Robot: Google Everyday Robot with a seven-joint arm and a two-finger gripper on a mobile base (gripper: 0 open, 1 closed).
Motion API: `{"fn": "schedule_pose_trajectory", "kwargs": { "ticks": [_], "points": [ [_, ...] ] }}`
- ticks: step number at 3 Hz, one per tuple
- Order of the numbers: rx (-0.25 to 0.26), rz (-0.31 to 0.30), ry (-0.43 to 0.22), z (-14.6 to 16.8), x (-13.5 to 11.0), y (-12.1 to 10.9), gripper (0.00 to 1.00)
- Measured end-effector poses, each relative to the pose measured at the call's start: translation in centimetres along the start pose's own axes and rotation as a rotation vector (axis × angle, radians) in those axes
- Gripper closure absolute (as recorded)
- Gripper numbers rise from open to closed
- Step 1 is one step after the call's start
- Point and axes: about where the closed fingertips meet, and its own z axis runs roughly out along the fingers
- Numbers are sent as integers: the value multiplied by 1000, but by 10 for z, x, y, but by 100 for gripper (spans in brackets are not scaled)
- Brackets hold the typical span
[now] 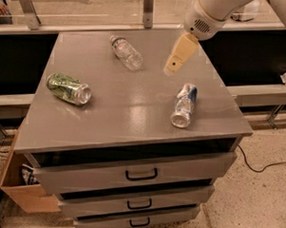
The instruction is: Place water bottle upright
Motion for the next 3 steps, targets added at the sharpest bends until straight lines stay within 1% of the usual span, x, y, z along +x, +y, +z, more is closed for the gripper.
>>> {"fn": "schedule_pose_trajectory", "kwargs": {
  "ticks": [1, 3],
  "points": [
    [-2, 55, -75, 15, -25, -6, 0],
    [-16, 258, -240, 61, -98, -26, 0]
  ]
}}
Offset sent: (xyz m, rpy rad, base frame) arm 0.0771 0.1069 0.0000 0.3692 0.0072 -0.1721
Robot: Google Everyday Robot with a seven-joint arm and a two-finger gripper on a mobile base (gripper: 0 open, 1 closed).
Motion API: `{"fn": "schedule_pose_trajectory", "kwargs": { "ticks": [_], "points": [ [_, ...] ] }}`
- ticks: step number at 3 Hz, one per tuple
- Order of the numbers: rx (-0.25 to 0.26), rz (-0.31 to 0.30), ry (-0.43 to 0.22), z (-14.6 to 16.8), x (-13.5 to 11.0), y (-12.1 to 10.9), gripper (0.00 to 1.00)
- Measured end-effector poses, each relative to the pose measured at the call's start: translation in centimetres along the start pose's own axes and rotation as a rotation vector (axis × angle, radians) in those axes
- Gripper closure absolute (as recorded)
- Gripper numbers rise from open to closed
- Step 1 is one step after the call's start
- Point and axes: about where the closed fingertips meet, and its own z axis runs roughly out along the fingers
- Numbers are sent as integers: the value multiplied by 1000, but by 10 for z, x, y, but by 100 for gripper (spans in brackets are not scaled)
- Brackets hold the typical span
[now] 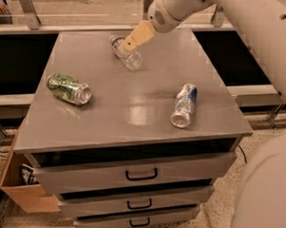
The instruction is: Place water bottle upright
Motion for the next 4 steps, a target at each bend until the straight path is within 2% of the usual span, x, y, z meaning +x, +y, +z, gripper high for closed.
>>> {"fn": "schedule_pose_trajectory", "kwargs": {
  "ticks": [1, 2, 4],
  "points": [
    [28, 92, -30, 31, -31, -9, 0],
    [78, 160, 3, 66, -49, -25, 0],
    [166, 241, 127, 126, -57, -51, 0]
  ]
}}
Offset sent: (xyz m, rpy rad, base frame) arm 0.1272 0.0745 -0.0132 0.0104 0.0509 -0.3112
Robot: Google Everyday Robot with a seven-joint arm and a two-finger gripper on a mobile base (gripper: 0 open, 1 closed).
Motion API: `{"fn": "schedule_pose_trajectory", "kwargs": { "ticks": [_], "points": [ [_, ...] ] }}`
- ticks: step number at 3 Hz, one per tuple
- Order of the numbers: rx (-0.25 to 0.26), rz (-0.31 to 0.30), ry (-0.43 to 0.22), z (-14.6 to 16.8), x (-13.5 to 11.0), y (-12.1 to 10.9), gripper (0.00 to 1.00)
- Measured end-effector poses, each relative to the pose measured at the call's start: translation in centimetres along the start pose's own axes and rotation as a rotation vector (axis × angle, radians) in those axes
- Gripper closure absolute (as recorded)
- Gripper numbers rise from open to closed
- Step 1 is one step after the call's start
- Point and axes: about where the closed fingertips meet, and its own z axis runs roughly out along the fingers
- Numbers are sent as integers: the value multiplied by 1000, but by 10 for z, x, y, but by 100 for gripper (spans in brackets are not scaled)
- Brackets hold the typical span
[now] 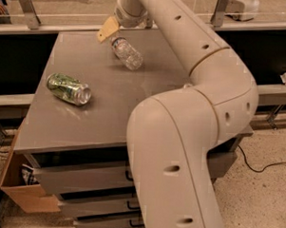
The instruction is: Place water bottle upright
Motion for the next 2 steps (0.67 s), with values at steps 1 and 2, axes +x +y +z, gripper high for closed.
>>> {"fn": "schedule_pose_trajectory", "kwargs": {
  "ticks": [1, 2],
  "points": [
    [37, 7, 66, 23, 1, 0, 0],
    [69, -9, 128, 39, 8, -1, 0]
  ]
}}
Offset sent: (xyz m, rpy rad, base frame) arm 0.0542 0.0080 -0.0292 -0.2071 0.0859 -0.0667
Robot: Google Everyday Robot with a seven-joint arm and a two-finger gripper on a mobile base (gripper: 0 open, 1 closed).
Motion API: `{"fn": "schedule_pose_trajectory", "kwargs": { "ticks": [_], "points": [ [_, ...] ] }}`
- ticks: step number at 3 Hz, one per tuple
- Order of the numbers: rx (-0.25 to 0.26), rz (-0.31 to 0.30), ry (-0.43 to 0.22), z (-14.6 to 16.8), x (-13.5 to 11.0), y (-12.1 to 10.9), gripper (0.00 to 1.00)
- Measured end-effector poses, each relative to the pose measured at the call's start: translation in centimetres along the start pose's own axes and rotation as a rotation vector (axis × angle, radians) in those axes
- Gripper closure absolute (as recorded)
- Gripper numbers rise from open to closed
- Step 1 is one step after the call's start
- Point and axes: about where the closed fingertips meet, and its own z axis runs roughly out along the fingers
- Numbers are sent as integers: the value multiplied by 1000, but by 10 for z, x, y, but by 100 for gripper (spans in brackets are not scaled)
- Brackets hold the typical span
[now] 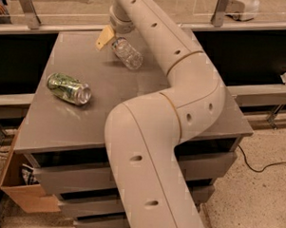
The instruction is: Place water bottle upright
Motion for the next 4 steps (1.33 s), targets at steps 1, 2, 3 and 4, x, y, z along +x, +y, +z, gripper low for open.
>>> {"fn": "schedule_pose_trajectory", "kwargs": {
  "ticks": [1, 2, 3, 4],
  "points": [
    [31, -8, 64, 13, 12, -5, 0],
    [51, -15, 111, 20, 22, -9, 18],
    [62, -37, 110, 18, 19, -10, 40],
    [68, -59, 78, 10, 9, -11, 63]
  ]
}}
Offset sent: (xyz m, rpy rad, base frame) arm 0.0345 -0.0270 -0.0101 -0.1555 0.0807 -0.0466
